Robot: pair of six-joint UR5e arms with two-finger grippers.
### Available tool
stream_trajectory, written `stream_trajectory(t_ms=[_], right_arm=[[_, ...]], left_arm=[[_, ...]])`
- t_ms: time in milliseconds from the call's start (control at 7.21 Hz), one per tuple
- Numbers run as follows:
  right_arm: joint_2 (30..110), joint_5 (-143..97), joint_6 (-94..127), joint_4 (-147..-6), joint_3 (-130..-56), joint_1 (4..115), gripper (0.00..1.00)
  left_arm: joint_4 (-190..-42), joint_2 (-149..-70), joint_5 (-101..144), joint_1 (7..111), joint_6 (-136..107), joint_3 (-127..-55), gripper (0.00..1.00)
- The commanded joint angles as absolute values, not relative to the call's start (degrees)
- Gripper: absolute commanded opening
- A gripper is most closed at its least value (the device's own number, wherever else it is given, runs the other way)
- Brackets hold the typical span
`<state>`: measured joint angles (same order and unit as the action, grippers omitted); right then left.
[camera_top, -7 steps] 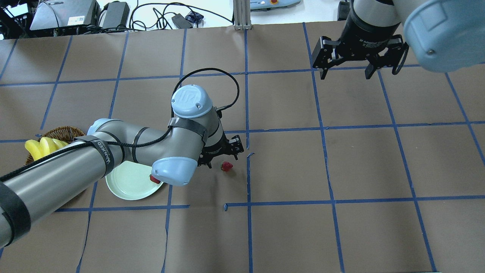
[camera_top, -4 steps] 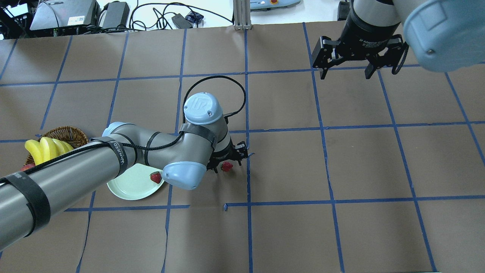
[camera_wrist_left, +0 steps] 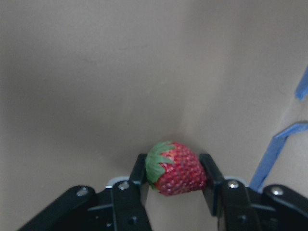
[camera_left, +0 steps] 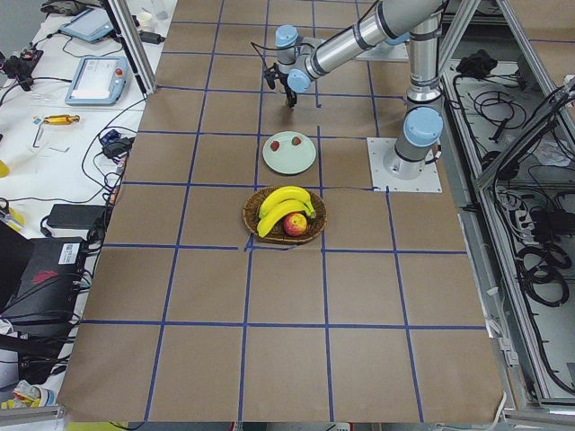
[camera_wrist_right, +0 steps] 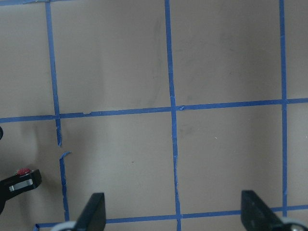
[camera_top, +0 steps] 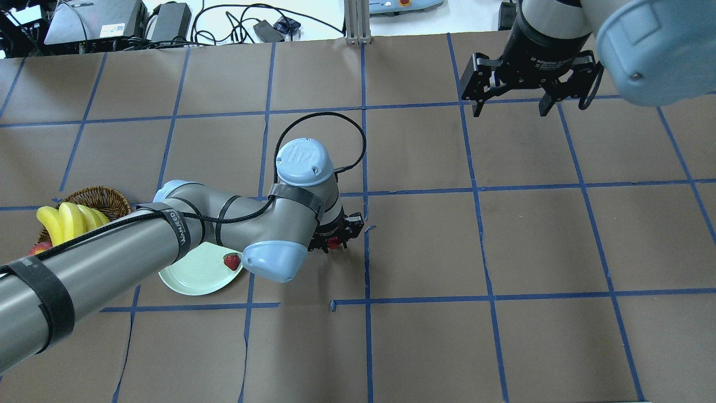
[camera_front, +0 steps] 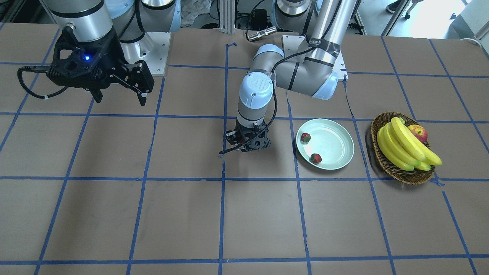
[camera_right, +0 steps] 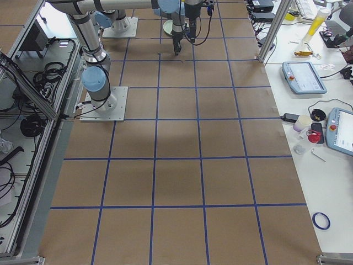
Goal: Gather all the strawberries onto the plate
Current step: 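Reach the left gripper to the last strawberry and grasp it, then place the strawberry on the plate and open the left gripper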
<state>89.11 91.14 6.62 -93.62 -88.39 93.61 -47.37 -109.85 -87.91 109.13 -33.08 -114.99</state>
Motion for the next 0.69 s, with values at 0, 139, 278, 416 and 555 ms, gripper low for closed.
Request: stream_trajectory(t_ms=[0,139,278,416,555], right_arm=[[89.03,91.14,6.59,-93.87,-88.42,93.60,1.00],[89.03,91.14,6.59,-93.78,-88.42,93.60,1.00],[89.03,91.14,6.68,-93.78,-88.42,93.60,1.00],[89.03,91.14,6.59,-93.78,-88.42,93.60,1.00],[89.03,91.14,6.59,-93.78,-88.42,93.60,1.00]], left_arm=[[-53.30,-106.71,-91.22,103.93,-25.97,-112.17,0.01],[-57.00,-105.13,-91.58,98.67,-18.27,-112.32,0.02],[-61.22,-103.38,-95.15,93.39,-10.28,-112.76,0.03],[-62.13,-101.79,-96.23,88.29,-3.84,-115.11,0.05],[-61.96,-100.04,-96.24,84.15,1.35,-119.31,0.07]])
